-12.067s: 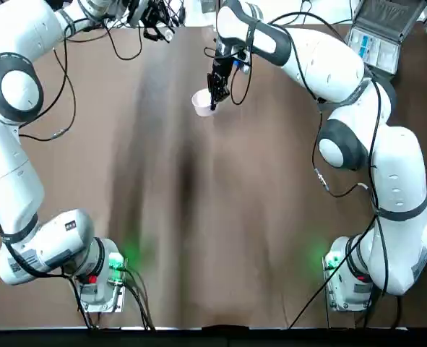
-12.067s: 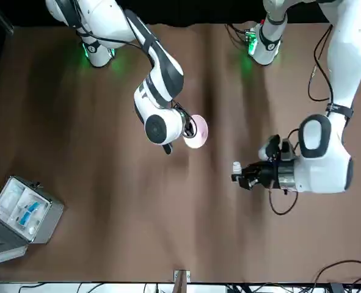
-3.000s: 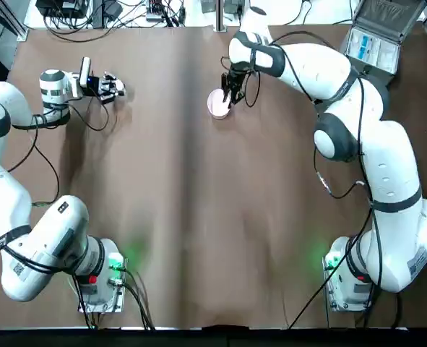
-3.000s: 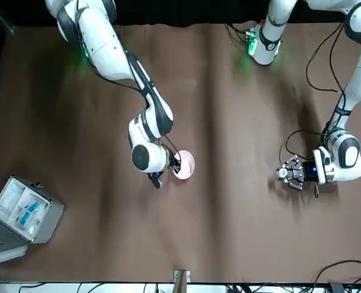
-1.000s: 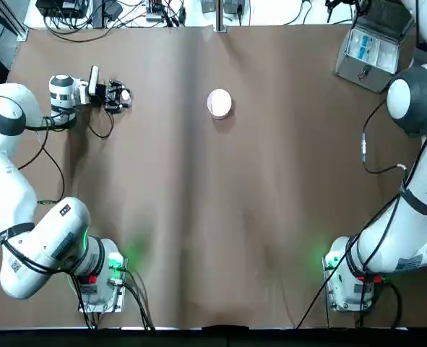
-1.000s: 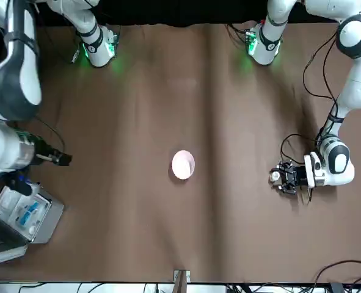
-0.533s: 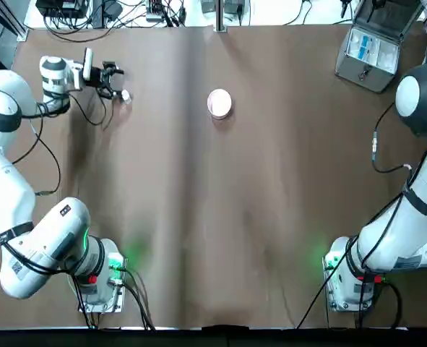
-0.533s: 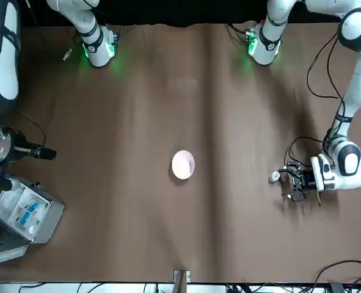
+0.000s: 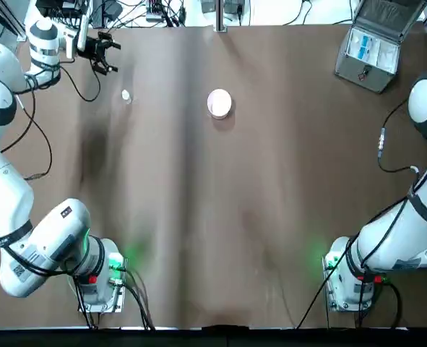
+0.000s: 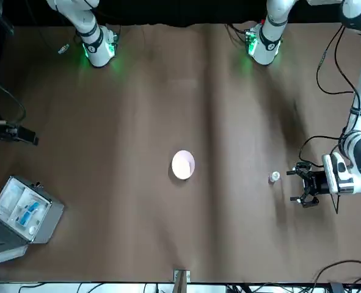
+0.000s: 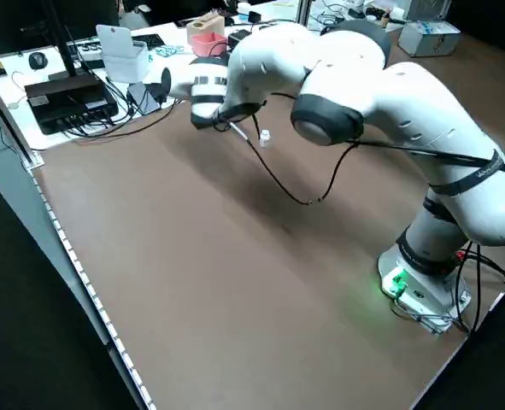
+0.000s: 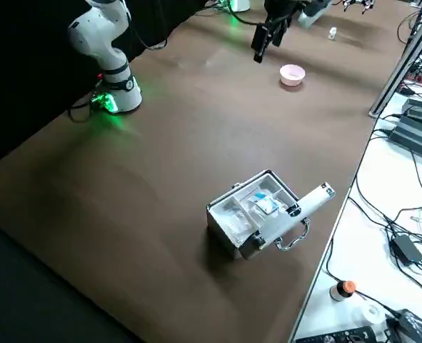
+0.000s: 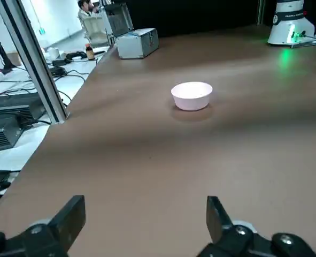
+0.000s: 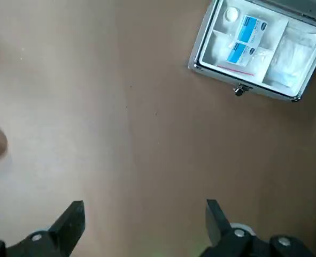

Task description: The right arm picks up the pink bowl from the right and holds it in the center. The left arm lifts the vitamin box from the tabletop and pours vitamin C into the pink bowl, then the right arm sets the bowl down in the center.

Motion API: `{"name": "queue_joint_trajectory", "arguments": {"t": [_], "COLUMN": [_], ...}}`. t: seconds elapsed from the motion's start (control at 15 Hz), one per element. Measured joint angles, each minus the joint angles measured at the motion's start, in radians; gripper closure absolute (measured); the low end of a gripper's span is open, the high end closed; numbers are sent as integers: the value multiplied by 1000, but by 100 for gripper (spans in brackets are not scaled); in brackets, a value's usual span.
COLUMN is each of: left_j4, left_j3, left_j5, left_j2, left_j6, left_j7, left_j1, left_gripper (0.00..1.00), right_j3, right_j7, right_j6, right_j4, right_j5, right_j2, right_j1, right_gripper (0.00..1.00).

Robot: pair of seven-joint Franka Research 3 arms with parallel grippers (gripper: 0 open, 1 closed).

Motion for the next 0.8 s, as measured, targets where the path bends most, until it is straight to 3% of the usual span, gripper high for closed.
{"name": "queue_joint_trajectory", "arguments": {"t": [0.27, 0.4, 0.47, 0.6, 0.8], "left_j4": [3, 13, 20, 29, 47], "left_j3": [-2, -2, -2, 1, 9], "left_j5": [29, 53, 87, 105, 115], "left_j2": [-82, -127, -160, -183, -213], "left_j6": [0, 1, 1, 3, 13], "left_j7": [-98, -167, -229, -284, -385], "left_j1": [-64, -103, -144, -187, -252], "left_gripper": [0, 0, 0, 0, 0], "right_j3": [9, 10, 12, 16, 17], "right_j7": [-2, -4, -6, -6, -4], "right_j6": [23, 66, 120, 148, 153], "right_j4": [-78, -158, -252, -323, -349], "right_j5": [-2, -2, -2, -2, -2], "right_j2": [-67, -116, -178, -234, -280], "right_j1": [1, 1, 3, 7, 3], "right_gripper": [1, 1, 1, 1, 1]}}
